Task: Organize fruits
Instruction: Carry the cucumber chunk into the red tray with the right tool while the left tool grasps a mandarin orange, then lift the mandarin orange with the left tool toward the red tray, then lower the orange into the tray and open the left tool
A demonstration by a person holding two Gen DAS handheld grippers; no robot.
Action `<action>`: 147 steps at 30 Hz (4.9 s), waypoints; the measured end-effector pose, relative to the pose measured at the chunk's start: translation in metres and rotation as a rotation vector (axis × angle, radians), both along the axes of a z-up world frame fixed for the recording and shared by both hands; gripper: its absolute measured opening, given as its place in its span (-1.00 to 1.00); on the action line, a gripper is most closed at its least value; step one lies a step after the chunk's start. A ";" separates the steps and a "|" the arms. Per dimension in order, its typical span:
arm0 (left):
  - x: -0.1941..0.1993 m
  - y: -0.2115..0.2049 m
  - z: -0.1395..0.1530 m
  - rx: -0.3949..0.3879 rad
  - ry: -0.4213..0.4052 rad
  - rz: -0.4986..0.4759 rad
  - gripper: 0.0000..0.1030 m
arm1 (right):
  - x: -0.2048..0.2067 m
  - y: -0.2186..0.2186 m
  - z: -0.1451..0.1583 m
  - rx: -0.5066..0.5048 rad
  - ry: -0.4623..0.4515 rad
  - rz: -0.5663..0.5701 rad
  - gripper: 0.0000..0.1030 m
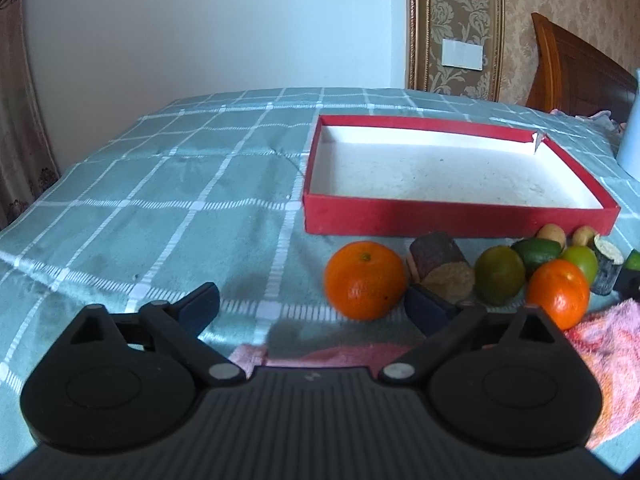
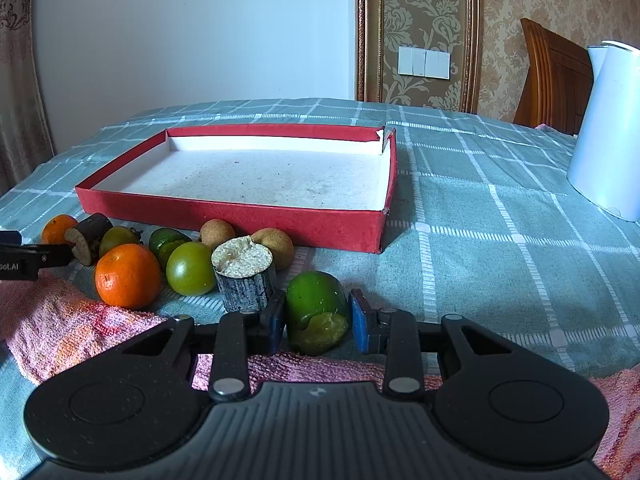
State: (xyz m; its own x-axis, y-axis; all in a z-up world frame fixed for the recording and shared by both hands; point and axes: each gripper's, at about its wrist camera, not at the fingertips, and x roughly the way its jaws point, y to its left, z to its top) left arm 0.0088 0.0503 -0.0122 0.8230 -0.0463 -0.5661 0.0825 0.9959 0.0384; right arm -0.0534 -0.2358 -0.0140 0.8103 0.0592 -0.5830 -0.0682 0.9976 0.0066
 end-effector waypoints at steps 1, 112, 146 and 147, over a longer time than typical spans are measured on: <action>0.001 -0.001 0.000 -0.003 -0.002 -0.012 0.73 | 0.000 0.000 0.000 0.000 -0.001 0.000 -0.37; -0.008 -0.007 0.006 -0.105 -0.089 -0.116 -0.24 | 0.035 -0.041 -0.009 -0.005 0.050 -0.182 1.00; 0.147 -0.037 0.009 -0.047 0.036 -0.105 -0.17 | 0.036 -0.041 -0.010 -0.005 0.048 -0.183 1.00; 0.146 -0.038 0.009 -0.046 0.033 -0.113 -0.05 | 0.036 -0.041 -0.010 -0.005 0.048 -0.183 1.00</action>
